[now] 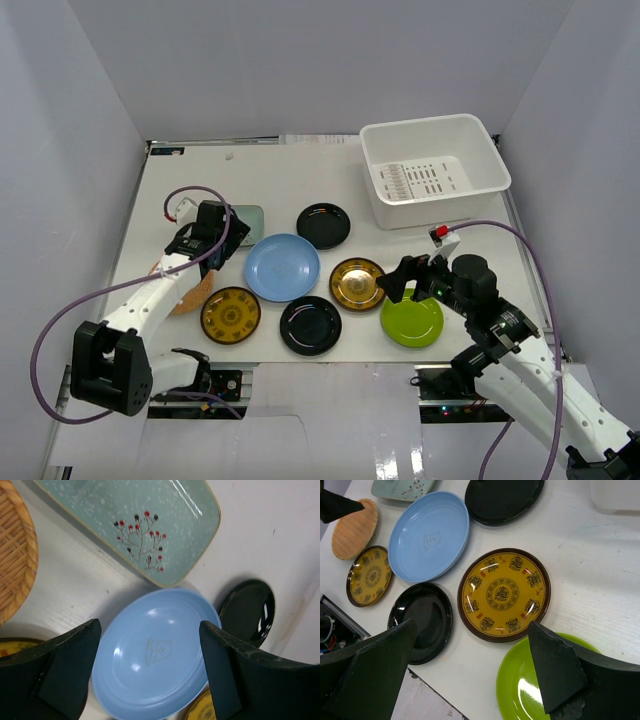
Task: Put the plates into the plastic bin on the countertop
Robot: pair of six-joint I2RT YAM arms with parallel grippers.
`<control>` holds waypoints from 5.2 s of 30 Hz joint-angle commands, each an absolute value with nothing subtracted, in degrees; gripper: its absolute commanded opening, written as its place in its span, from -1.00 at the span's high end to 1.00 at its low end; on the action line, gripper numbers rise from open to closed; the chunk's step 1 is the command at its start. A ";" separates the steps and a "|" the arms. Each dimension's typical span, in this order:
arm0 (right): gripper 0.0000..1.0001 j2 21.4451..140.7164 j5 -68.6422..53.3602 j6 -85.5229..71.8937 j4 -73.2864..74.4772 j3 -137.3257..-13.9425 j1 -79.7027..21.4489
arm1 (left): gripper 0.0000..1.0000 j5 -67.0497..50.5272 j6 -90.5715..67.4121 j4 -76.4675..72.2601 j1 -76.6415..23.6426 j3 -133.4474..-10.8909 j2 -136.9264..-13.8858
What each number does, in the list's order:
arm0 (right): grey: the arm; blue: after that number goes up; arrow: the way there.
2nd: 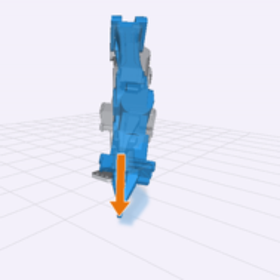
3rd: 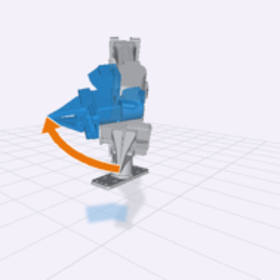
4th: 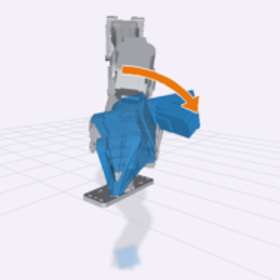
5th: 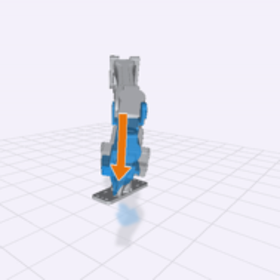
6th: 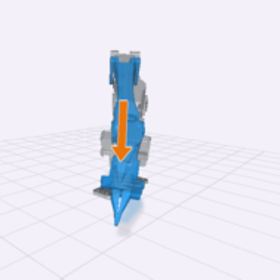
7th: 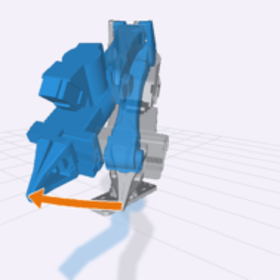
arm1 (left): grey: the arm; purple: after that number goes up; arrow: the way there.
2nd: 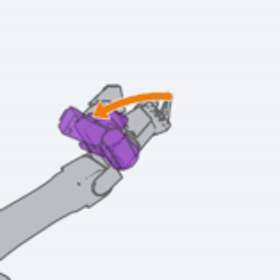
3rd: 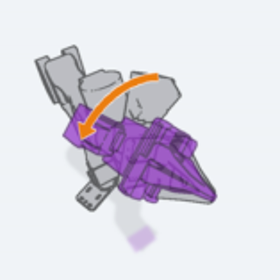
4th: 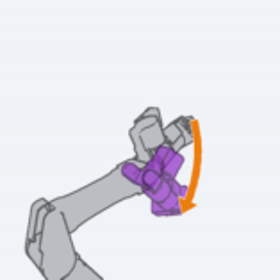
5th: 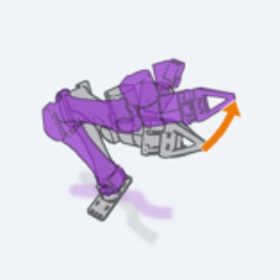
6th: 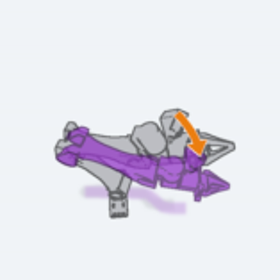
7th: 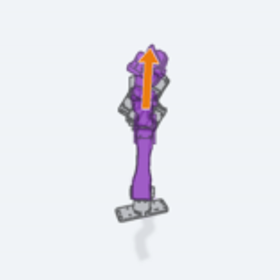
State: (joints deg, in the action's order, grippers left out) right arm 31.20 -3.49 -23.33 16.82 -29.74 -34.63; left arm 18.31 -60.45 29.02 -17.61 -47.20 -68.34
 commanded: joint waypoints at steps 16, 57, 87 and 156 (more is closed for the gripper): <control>-0.97 28.92 -9.58 -19.51 18.63 -30.76 -34.80 | -0.56 22.15 -73.83 21.98 -9.32 -53.35 -90.70; -1.00 34.01 -10.37 -30.06 12.30 -26.45 -34.89 | 1.00 9.94 -58.09 -20.82 -0.18 -44.29 -80.34; 0.78 26.45 -8.61 -30.41 16.78 -24.79 -34.80 | 1.00 -4.39 -57.92 -22.24 -29.52 -88.49 -102.99; 0.37 20.48 21.00 -23.12 30.06 -47.02 -34.98 | 0.26 -7.38 -70.05 -26.45 -38.67 -121.91 -145.81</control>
